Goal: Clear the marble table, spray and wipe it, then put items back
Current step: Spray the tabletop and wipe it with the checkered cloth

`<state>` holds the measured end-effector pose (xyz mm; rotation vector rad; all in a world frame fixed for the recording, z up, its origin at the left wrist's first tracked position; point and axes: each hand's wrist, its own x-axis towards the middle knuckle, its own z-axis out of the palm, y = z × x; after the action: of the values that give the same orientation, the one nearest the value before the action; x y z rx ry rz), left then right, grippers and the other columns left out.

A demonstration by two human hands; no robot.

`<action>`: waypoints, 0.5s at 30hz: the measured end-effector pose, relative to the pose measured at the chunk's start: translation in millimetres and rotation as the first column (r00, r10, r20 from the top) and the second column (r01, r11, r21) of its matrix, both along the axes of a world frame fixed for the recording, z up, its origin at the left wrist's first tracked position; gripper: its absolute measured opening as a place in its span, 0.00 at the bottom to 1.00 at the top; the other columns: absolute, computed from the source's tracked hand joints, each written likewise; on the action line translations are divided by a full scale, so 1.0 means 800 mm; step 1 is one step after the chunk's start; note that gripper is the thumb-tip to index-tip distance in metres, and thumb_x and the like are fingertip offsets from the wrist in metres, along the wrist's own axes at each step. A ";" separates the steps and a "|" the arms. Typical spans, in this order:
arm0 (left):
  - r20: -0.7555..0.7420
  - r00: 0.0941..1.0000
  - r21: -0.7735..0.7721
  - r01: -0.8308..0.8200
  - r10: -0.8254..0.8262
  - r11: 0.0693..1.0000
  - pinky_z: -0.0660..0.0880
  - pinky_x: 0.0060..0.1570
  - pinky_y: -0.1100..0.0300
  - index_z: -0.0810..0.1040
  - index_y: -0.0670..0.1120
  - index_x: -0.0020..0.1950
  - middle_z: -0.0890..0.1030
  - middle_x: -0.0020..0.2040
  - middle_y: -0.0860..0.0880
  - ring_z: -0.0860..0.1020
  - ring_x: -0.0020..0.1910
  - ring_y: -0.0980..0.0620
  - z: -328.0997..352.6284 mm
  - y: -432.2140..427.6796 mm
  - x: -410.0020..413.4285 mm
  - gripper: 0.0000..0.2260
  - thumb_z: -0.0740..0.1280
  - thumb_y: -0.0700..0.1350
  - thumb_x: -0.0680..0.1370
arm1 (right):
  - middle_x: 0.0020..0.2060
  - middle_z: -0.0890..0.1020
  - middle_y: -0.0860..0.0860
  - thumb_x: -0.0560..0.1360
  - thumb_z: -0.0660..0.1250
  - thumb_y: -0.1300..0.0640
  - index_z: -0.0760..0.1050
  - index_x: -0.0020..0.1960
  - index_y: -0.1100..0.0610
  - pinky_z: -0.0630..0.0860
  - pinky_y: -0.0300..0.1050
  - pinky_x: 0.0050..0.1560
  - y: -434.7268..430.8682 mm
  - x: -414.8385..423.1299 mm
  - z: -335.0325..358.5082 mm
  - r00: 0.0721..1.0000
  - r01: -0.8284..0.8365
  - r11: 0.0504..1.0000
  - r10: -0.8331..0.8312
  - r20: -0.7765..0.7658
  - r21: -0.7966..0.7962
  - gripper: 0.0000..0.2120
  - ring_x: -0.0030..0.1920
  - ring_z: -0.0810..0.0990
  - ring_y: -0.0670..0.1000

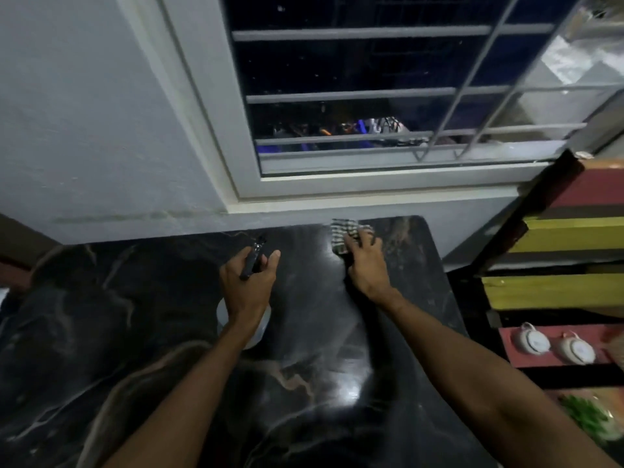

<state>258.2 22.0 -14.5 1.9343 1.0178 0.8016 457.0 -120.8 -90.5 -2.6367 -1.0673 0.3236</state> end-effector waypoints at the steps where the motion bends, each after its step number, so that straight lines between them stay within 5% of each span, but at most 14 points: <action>1: 0.004 1.000 0.005 0.013 -0.013 1.000 0.74 0.33 0.66 0.76 0.41 0.34 0.78 0.29 0.50 0.78 0.31 0.53 0.001 -0.016 0.012 0.14 0.76 0.42 0.76 | 0.77 0.60 0.59 0.66 0.65 0.66 0.66 0.75 0.54 0.69 0.57 0.64 -0.016 0.004 -0.006 0.986 -0.169 0.986 0.169 0.015 -0.003 0.37 0.63 0.65 0.66; 3: -0.010 1.000 0.016 0.029 -0.029 0.999 0.75 0.34 0.61 0.77 0.41 0.34 0.78 0.30 0.50 0.78 0.31 0.53 0.001 -0.048 0.037 0.14 0.76 0.43 0.76 | 0.77 0.62 0.58 0.67 0.63 0.67 0.68 0.75 0.53 0.66 0.56 0.66 -0.047 0.038 -0.007 0.957 -0.289 0.957 0.289 0.032 0.026 0.36 0.63 0.66 0.65; 7: -0.004 1.000 0.022 0.008 -0.008 1.000 0.75 0.33 0.59 0.76 0.43 0.33 0.78 0.30 0.50 0.78 0.30 0.52 -0.002 -0.098 0.071 0.14 0.77 0.44 0.76 | 0.75 0.65 0.61 0.70 0.68 0.63 0.70 0.73 0.55 0.60 0.56 0.73 -0.078 0.122 -0.004 0.993 0.113 0.993 -0.114 0.016 0.024 0.31 0.68 0.65 0.68; 12: -0.021 0.999 0.004 0.030 -0.030 1.000 0.72 0.32 0.63 0.75 0.42 0.32 0.77 0.29 0.51 0.77 0.30 0.53 -0.011 -0.147 0.100 0.15 0.76 0.43 0.76 | 0.77 0.63 0.56 0.69 0.64 0.64 0.68 0.75 0.51 0.67 0.56 0.66 -0.126 0.119 -0.021 0.963 -0.266 0.963 0.263 0.065 0.039 0.34 0.60 0.67 0.64; 15: 0.002 0.998 0.006 0.056 -0.056 0.998 0.73 0.31 0.65 0.75 0.42 0.33 0.77 0.28 0.51 0.78 0.30 0.51 -0.014 -0.166 0.107 0.15 0.76 0.42 0.76 | 0.76 0.65 0.56 0.71 0.64 0.66 0.68 0.75 0.50 0.69 0.57 0.67 -0.128 0.165 -0.013 0.994 -0.105 0.991 0.102 0.047 0.083 0.33 0.62 0.66 0.63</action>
<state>343.8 -111.1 -25.6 1.9577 0.9573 0.7753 589.4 -222.8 -101.1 -2.5291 -1.2067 0.2385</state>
